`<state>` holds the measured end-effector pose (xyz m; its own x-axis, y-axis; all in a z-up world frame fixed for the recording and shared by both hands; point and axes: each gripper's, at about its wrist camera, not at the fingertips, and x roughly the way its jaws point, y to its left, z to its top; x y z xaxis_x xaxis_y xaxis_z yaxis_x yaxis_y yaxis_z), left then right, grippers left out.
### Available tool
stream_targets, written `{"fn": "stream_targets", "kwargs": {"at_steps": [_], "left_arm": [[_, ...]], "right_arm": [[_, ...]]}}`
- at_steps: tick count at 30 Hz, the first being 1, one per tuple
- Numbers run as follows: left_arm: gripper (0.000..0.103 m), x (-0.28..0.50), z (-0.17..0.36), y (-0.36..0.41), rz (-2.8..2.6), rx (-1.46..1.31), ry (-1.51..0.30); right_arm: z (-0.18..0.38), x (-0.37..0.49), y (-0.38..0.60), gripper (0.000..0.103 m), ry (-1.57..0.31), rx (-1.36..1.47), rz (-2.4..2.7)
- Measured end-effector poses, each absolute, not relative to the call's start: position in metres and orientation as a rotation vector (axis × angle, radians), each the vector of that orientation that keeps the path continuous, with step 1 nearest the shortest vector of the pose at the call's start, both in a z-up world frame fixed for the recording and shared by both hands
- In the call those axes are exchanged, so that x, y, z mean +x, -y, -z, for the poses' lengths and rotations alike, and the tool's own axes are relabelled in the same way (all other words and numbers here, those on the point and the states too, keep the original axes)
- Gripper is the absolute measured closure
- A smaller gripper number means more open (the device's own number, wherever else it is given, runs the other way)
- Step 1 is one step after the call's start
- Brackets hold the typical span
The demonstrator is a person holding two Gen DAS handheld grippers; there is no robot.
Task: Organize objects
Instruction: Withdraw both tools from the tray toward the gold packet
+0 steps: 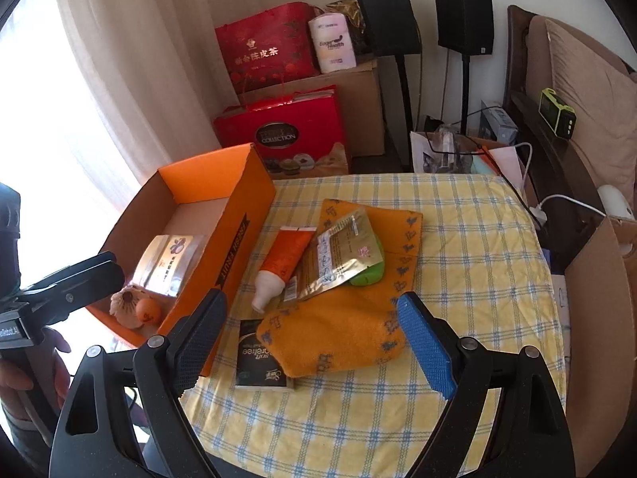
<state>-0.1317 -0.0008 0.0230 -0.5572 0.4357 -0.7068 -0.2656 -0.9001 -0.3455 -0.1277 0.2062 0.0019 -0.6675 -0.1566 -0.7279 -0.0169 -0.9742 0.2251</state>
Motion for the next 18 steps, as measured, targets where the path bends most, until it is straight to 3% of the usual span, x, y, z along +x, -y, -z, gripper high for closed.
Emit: {"fn": "stream_targets", "kwargs": {"at_steps": [10,18], "left_arm": [[0.0,-0.146,-0.016,-0.044,-2.399,-1.224,0.163],[0.001,-0.165,-0.005,-0.075,-2.369,-1.276,0.102]], "right_arm": [[0.009,-0.14,-0.241,0.018,0.402,1.289,2.822],[0.029,-0.167,-0.257,0.039,0.448,1.372,2.774]]}}
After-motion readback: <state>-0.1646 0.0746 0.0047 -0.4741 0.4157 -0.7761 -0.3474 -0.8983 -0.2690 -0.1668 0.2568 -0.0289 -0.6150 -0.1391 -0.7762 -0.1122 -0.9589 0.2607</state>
